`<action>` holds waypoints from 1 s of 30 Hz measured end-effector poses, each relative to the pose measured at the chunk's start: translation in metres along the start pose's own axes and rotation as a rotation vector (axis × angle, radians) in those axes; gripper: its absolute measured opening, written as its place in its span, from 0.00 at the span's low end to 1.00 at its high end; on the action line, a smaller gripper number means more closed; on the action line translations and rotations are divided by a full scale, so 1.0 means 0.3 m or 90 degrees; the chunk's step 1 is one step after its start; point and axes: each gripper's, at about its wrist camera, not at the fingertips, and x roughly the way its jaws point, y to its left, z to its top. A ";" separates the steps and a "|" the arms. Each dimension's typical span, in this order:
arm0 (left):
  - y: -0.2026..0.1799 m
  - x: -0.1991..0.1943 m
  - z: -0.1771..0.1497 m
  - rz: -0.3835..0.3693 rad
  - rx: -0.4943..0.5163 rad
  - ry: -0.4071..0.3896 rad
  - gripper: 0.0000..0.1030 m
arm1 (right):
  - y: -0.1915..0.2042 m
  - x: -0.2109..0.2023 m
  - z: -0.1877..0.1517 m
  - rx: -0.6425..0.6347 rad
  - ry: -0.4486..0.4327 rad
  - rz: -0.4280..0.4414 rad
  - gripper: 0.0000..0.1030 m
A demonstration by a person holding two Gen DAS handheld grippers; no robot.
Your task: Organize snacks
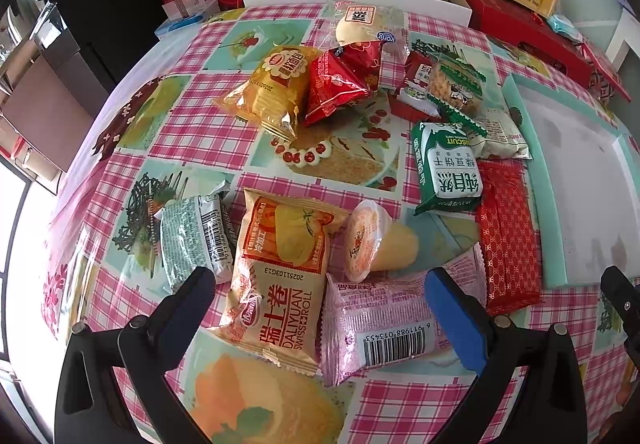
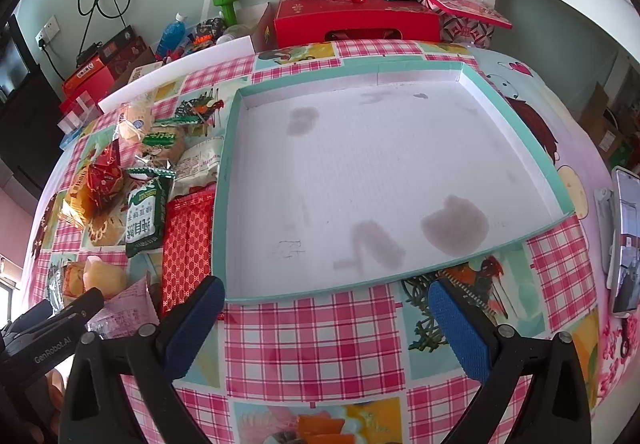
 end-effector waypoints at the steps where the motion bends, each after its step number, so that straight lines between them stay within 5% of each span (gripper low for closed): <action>1: 0.000 0.000 0.000 -0.002 0.000 0.000 1.00 | 0.000 0.000 0.000 0.000 0.000 0.000 1.00; 30: -0.008 -0.002 -0.010 -0.006 0.012 -0.003 1.00 | -0.001 -0.001 0.002 0.001 0.001 0.001 1.00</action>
